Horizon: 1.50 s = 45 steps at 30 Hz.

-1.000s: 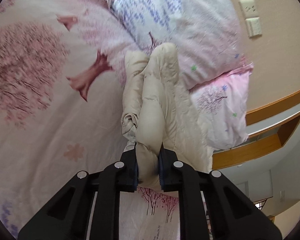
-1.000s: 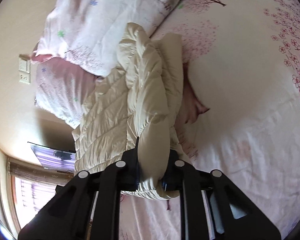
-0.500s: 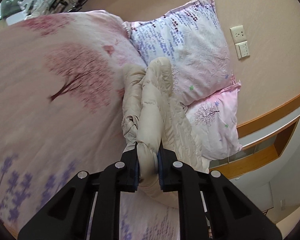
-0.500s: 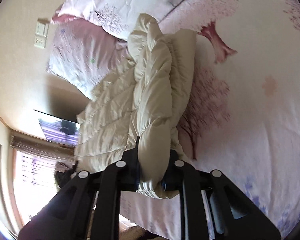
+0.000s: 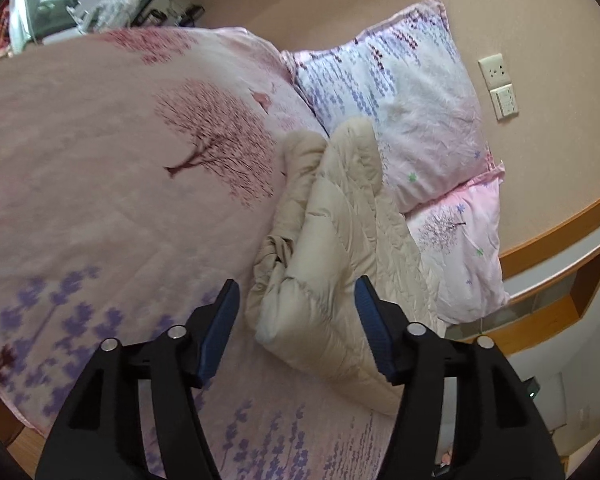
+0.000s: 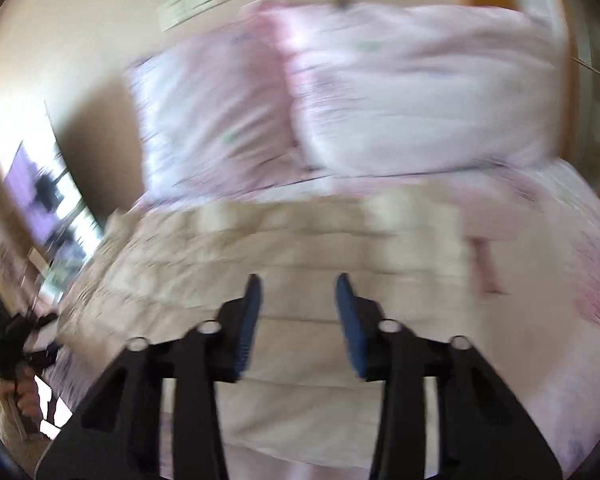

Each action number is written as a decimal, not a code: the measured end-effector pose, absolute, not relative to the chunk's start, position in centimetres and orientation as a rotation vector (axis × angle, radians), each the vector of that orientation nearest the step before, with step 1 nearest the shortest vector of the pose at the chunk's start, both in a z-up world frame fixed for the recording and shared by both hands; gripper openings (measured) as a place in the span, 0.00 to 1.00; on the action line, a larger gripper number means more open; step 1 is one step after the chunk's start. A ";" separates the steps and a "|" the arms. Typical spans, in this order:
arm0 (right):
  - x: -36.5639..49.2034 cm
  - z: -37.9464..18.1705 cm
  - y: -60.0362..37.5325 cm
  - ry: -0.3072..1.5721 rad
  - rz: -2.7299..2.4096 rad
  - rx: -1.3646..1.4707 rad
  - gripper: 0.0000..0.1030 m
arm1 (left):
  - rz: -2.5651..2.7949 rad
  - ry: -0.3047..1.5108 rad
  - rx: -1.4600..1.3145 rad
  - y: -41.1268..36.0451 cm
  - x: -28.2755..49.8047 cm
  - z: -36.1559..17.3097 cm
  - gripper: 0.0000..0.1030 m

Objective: Fold large clothes

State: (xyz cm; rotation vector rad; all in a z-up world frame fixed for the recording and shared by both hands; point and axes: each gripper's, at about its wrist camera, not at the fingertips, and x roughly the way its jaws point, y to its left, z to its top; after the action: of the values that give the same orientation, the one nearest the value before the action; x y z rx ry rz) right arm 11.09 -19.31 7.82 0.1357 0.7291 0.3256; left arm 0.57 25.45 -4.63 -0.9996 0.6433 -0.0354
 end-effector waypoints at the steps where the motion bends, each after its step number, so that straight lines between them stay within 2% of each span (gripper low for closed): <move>1: 11.4 7.4 -17.6 0.739 0.351 0.105 0.28 | -0.029 0.640 -0.993 25.4 0.2 -4.5 0.61; 8: 12.9 4.9 -11.8 0.768 0.338 0.013 0.27 | -0.043 0.646 -0.965 23.0 -2.1 -4.6 0.65; 16: 13.1 2.6 -10.6 0.793 0.278 -0.049 0.28 | -0.074 0.679 -0.929 20.5 0.7 -4.9 0.65; 30: 12.7 0.1 -8.3 0.806 0.227 -0.146 0.28 | 0.036 0.628 -1.054 22.0 4.9 -5.5 0.65; 32: 12.8 0.0 -8.2 0.811 0.222 -0.156 0.29 | 0.022 0.623 -1.066 21.9 5.4 -5.7 0.54; 34: 13.0 -0.1 -8.0 0.820 0.214 -0.171 0.29 | -0.002 0.617 -1.072 21.6 5.8 -5.7 0.36; 36: 13.1 -0.3 -7.9 0.826 0.208 -0.187 0.29 | -0.041 0.585 -1.054 21.2 5.8 -4.7 0.30; 39: 13.5 -0.5 -7.8 0.838 0.207 -0.193 0.29 | -0.115 0.520 -0.993 20.3 5.5 -2.0 0.26; 45: 14.3 -0.7 -8.0 0.861 0.213 -0.165 0.29 | -0.268 0.422 -0.873 17.0 5.9 2.7 0.26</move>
State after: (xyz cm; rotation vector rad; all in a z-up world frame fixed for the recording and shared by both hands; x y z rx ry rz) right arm 14.30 -8.00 -0.71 -0.1645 0.8614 0.2126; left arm 5.90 16.96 2.66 -0.8730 0.4224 -0.2681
